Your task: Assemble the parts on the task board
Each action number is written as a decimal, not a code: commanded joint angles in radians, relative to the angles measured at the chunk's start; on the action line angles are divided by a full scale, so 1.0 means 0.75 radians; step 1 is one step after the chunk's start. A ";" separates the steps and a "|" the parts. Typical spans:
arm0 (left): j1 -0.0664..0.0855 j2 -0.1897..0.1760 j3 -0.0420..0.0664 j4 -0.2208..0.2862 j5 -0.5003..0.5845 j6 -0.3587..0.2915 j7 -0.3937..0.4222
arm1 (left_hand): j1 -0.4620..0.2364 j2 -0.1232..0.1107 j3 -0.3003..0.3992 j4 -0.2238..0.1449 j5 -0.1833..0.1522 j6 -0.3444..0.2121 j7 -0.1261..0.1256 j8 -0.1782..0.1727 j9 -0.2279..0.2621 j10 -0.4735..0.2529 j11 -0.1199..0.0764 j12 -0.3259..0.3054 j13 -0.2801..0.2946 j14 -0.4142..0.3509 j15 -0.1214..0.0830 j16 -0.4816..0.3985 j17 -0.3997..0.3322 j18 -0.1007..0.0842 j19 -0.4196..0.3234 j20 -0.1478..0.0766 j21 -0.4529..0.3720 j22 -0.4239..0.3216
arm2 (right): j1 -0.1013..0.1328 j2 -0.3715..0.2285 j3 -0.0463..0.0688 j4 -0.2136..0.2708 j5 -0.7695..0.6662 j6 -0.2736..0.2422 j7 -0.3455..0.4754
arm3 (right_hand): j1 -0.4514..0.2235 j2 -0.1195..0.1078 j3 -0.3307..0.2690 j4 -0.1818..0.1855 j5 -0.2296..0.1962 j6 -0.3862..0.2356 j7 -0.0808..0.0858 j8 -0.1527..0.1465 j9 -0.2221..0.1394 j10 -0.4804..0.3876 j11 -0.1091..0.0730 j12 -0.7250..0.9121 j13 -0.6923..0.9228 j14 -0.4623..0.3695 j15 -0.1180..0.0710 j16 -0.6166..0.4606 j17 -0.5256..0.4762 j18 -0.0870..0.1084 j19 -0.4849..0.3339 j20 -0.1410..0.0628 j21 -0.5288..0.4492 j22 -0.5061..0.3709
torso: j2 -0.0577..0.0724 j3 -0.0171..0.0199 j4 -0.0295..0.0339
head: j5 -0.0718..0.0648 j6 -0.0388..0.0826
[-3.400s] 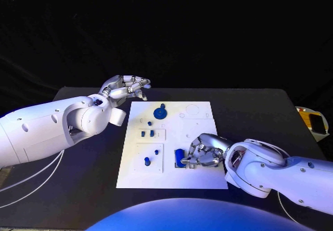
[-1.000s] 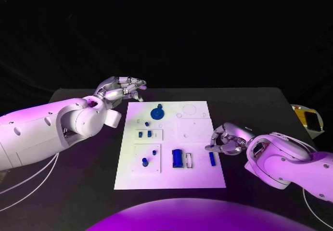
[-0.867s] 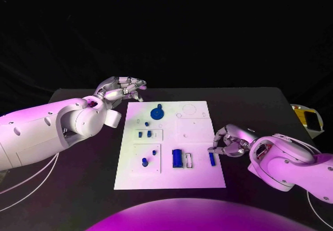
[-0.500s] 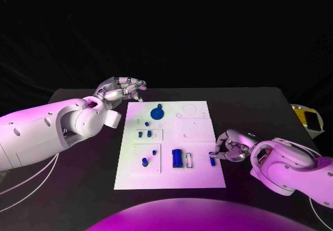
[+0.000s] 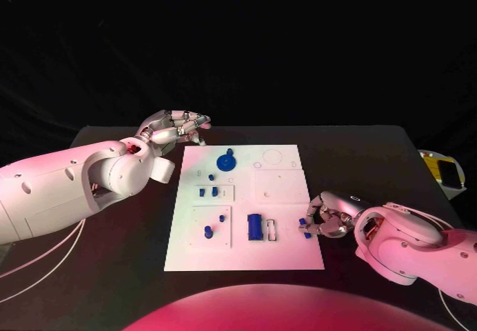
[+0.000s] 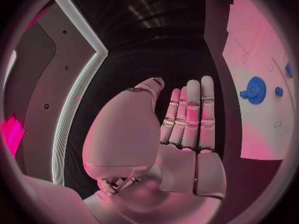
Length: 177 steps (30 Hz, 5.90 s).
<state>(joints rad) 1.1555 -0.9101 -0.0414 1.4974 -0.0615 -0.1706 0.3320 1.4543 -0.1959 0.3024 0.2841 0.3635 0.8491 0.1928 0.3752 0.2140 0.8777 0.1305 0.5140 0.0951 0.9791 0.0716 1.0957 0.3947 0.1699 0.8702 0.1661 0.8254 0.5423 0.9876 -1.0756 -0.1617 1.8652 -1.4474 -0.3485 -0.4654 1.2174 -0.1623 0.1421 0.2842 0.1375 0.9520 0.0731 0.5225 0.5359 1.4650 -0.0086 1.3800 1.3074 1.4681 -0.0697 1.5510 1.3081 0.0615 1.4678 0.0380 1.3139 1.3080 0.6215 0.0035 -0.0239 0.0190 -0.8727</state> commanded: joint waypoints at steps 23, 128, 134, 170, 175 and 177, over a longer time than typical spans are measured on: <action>0.000 -0.001 0.001 0.004 0.004 0.024 0.005 | 0.012 0.003 0.007 0.000 0.005 -0.003 0.002 0.000 -0.002 0.000 0.009 -0.001 -0.003 -0.012 -0.001 0.002 -0.001 0.016 0.006 0.006 -0.011 -0.003 | -0.031 0.040 -0.004 -0.011 -0.107 0.072 -0.028 | 0.153 -0.030 0.550 -0.258 0.150 0.062 -0.019 -0.067 0.033 0.013 -0.010 -0.007 0.154 0.117 -0.009 -0.005 0.254 -0.019 0.028 -0.005 0.019 0.266 | -0.002 -0.0006 -0.0009 | 0.004 0.000; 0.000 0.003 0.000 0.009 0.003 0.020 -0.002 | 0.018 0.009 0.010 0.001 0.005 -0.004 0.006 0.000 -0.005 -0.005 0.012 -0.004 -0.008 -0.010 0.001 0.009 0.001 0.017 0.011 0.007 -0.011 -0.002 | -0.004 0.247 -0.002 -0.016 0.288 -0.057 -0.033 | -0.276 -0.053 0.359 -0.049 0.048 0.089 -0.032 -0.043 0.125 0.031 -0.019 0.006 0.172 0.119 -0.018 -0.005 0.259 -0.016 0.027 -0.015 -0.001 0.262 | -0.001 0.0006 -0.0010 | 0.014 0.000; 0.000 0.002 0.000 0.010 0.003 0.020 -0.003 | 0.018 0.009 0.010 0.001 0.005 -0.004 0.006 0.000 -0.005 -0.005 0.012 -0.004 -0.008 -0.010 0.001 0.009 0.001 0.017 0.011 0.007 -0.011 -0.002 | -0.004 0.239 -0.002 -0.013 0.286 -0.037 -0.020 | -0.244 -0.048 0.348 -0.054 0.060 0.088 -0.034 -0.044 0.127 0.031 -0.021 0.005 0.172 0.119 -0.019 -0.005 0.259 -0.016 0.026 -0.015 -0.003 0.261 | -0.001 0.0003 -0.0008 | 0.015 0.000; 0.000 0.001 0.000 0.001 -0.013 0.022 -0.017 | 0.023 0.011 0.012 -0.001 0.005 -0.010 0.009 -0.003 -0.007 -0.006 0.013 -0.004 -0.009 -0.010 0.001 0.012 0.002 0.017 0.013 0.007 -0.011 -0.002 | -0.009 0.220 -0.002 -0.045 0.208 0.032 0.048 | -0.173 -0.033 0.304 -0.053 0.030 0.090 -0.035 -0.050 0.128 0.033 -0.022 0.009 0.176 0.120 -0.019 -0.003 0.267 -0.018 0.030 -0.015 0.008 0.265 | 0.000 -0.0001 0.0005 | 0.018 0.000; 0.000 0.002 0.000 0.000 -0.013 0.023 -0.017 | 0.023 0.011 0.012 -0.001 0.005 -0.010 0.009 -0.003 -0.007 -0.006 0.013 -0.004 -0.009 -0.010 0.001 0.012 0.002 0.017 0.013 0.007 -0.011 -0.002 | -0.012 0.240 -0.002 -0.079 0.199 0.019 0.060 | -0.167 -0.029 0.303 -0.054 0.026 0.090 -0.035 -0.050 0.128 0.034 -0.022 0.010 0.177 0.120 -0.019 -0.003 0.267 -0.018 0.031 -0.015 0.010 0.265 | -0.001 0.0008 0.0005 | 0.016 0.000; 0.000 0.003 0.000 0.000 -0.013 0.023 -0.017 | 0.023 0.011 0.012 -0.001 0.005 -0.010 0.009 -0.003 -0.007 -0.006 0.013 -0.004 -0.009 -0.010 0.001 0.012 0.002 0.017 0.013 0.007 -0.011 -0.002 | -0.012 0.246 -0.002 -0.087 0.197 0.013 0.064 | -0.165 -0.028 0.302 -0.053 0.023 0.091 -0.035 -0.050 0.129 0.035 -0.022 0.012 0.179 0.121 -0.019 -0.002 0.270 -0.019 0.032 -0.015 0.012 0.266 | -0.001 0.0011 0.0005 | 0.018 0.000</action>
<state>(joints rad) 1.1551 -0.9105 -0.0417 1.4964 -0.0666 -0.1689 0.3150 1.4634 -0.1868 0.3080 0.2841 0.3635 0.8455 0.1964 0.3752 0.2107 0.8739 0.1342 0.5140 0.0898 0.9756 0.0752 1.0990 0.3951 0.1699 0.8739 0.1697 0.8212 0.5412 0.9807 -0.8942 -0.1624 1.8053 -1.2748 -0.3428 -0.4337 1.0848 -0.1847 0.3724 0.2442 0.1601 1.0164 0.0411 0.4915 0.6342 1.4686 -0.0195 1.3863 1.3081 1.4682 -0.0770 1.5510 1.3077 0.0616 1.4642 0.0343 1.3183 1.3077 0.6213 0.0035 -0.0235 0.0322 -0.8727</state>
